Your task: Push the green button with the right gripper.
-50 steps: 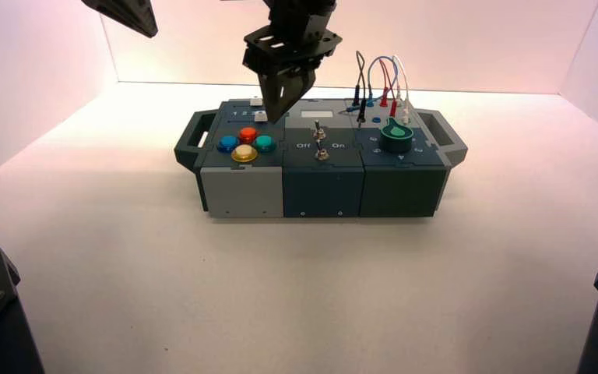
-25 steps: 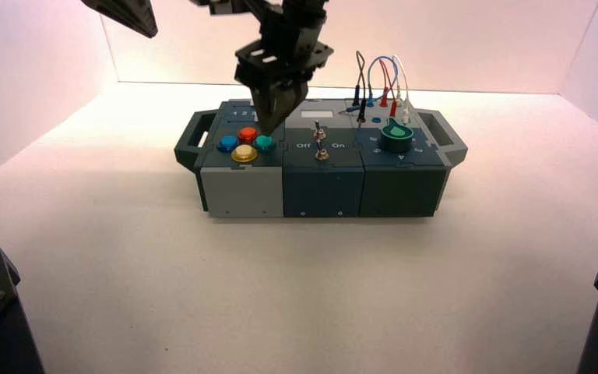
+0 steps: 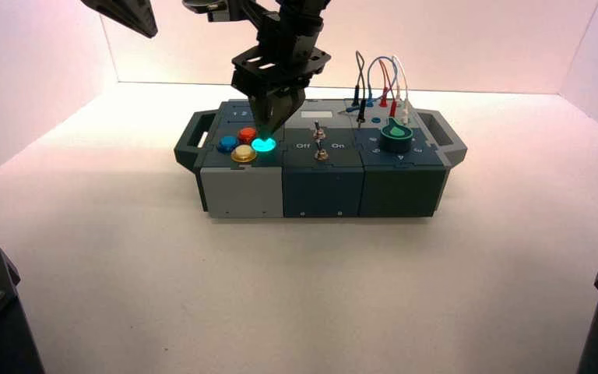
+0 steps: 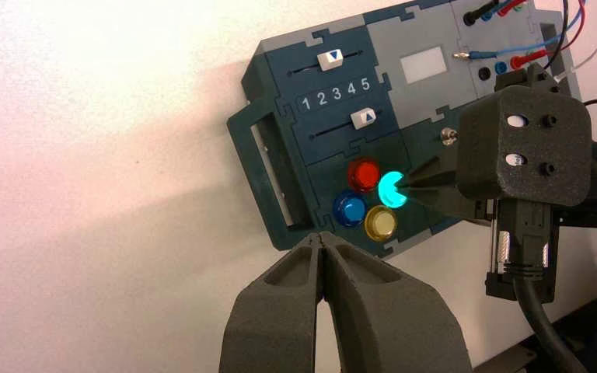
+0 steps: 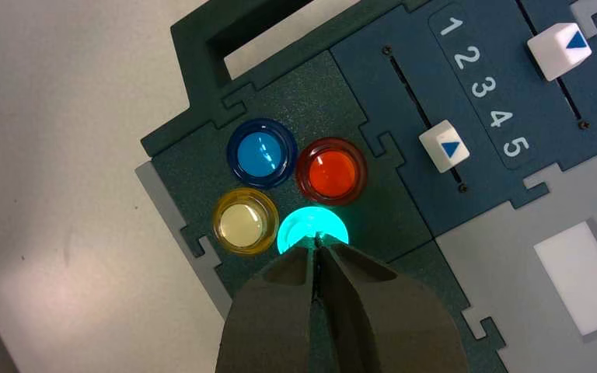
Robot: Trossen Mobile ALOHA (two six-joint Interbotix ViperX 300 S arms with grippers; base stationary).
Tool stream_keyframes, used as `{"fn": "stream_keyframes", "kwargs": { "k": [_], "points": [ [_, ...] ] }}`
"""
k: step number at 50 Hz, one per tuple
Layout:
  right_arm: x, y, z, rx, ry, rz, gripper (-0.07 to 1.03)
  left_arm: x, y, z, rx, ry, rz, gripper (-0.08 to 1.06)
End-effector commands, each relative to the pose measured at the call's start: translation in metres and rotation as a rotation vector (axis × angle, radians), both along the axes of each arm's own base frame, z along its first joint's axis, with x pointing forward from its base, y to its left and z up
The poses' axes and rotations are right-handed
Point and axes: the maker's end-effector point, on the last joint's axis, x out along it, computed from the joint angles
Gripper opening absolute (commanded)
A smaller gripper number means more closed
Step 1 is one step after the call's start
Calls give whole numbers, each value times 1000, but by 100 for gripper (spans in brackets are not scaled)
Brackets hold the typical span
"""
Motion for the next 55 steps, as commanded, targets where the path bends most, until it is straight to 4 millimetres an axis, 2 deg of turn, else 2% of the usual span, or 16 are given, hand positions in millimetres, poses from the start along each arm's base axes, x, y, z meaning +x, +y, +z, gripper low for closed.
{"fn": "stream_keyframes", "kwargs": {
  "k": [1,20,37,47,55],
  "points": [
    [-3,2,6,5,-4,9,-2,6,0,8,-6,-28,4,-3],
    [-4,2,57,40,-33,27,-2,7,0,8,-5,-28,2,-3],
    [-9,-15,75,-20,-49,76,-2,9,1,3,2,-10,1,-3],
    [-7,-24,77,-66,-80,106,-2,14,2,5,2,-27,8,-3],
    [-6,-23,80,-70,-89,114,-2,15,2,4,4,-27,10,-3]
  ]
}}
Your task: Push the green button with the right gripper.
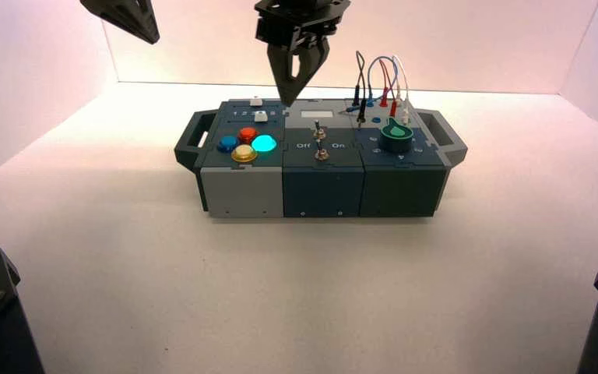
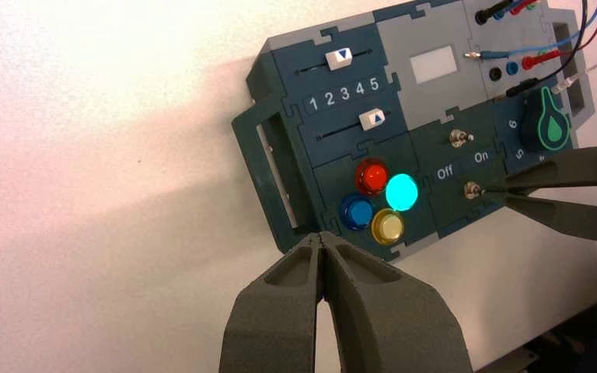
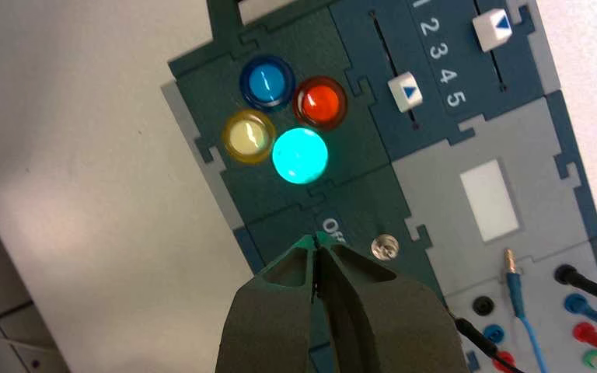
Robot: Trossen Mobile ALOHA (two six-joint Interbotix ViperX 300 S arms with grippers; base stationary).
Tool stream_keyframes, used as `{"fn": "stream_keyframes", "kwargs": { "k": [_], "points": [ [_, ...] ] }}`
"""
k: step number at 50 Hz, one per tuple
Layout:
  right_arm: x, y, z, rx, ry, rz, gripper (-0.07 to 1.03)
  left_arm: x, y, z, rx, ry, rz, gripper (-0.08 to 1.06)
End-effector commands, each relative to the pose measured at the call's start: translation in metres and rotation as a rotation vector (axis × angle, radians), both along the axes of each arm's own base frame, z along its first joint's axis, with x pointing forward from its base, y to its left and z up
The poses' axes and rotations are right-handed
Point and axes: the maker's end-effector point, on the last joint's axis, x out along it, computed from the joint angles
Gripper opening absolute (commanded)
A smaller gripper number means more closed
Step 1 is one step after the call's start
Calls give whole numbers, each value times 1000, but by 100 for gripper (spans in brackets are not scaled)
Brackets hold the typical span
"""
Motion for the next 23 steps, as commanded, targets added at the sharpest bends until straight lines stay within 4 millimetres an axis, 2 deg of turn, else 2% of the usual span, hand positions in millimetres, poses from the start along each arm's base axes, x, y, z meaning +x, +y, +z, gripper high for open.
{"fn": "stream_keyframes", "kwargs": {
  "k": [1,23],
  "points": [
    [4,6,23,40,-45,9,-2,10,2,12,-2,-46,6,-3],
    [-2,1,19,30,-33,12,-2,11,2,10,-1,-40,7,-3]
  ]
}}
